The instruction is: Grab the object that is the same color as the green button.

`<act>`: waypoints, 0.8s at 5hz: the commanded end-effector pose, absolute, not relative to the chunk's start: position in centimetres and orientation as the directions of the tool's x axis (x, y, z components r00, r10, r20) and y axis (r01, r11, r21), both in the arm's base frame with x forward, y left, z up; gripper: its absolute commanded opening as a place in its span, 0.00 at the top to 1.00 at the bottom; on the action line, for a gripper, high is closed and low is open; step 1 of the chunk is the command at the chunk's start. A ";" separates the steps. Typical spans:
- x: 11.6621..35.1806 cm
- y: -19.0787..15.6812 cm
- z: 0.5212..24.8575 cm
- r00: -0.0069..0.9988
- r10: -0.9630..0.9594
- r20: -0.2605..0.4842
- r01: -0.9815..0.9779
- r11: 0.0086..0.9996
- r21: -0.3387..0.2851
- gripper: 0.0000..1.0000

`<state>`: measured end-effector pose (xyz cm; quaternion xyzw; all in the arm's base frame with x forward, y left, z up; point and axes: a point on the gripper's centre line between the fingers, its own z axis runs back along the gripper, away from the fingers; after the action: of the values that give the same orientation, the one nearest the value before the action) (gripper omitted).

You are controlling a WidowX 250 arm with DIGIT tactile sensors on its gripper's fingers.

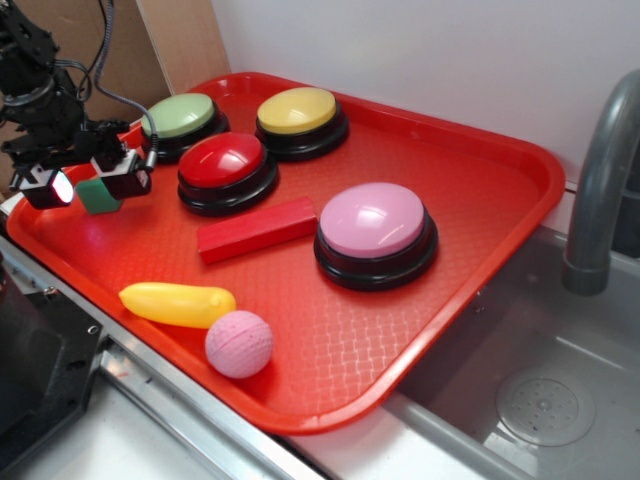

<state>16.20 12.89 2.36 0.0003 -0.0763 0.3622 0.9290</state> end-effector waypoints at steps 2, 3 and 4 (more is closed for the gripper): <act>16.7 12.9 5.6 0.809 0.569 0.148 -0.572 0.820 -0.024 1.00; 17.1 11.0 9.5 0.833 0.536 0.139 -0.538 0.843 -0.025 1.00; 17.1 8.0 13.3 0.894 0.430 0.125 -0.421 0.902 -0.097 1.00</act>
<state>16.99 7.49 11.62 -0.0377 -0.0438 0.2285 0.9718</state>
